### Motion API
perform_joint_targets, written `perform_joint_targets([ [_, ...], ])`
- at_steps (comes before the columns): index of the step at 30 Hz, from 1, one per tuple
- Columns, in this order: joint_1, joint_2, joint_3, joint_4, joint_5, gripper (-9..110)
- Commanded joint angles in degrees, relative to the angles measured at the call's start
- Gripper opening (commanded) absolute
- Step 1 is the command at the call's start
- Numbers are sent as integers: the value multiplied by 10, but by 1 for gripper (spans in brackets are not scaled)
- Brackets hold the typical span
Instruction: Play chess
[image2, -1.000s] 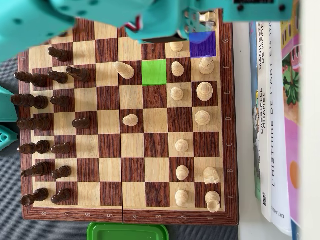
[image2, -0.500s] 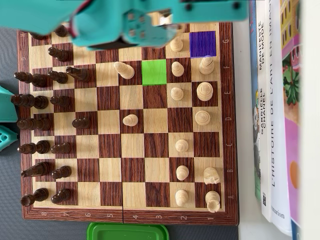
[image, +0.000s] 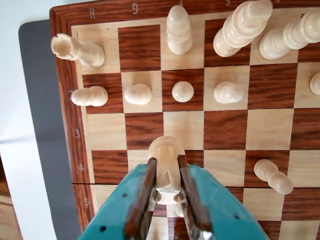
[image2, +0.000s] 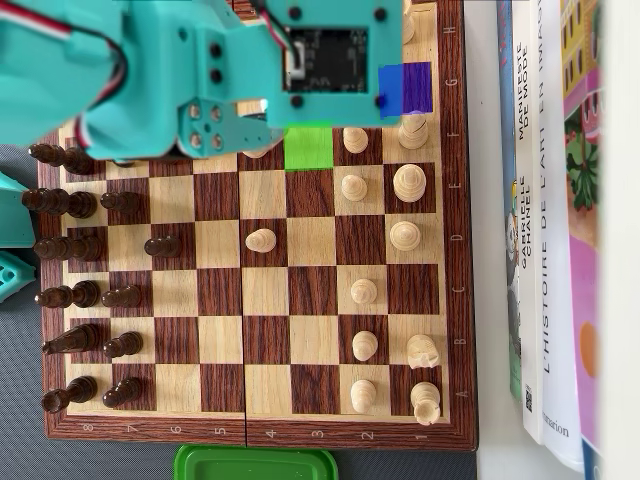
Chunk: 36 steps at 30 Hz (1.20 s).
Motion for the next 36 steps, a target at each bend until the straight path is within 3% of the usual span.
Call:
perform_joint_targets([
  [1, 4, 26, 6, -15, -4, 5],
  [36, 33, -78, 1, -47, -32, 5],
])
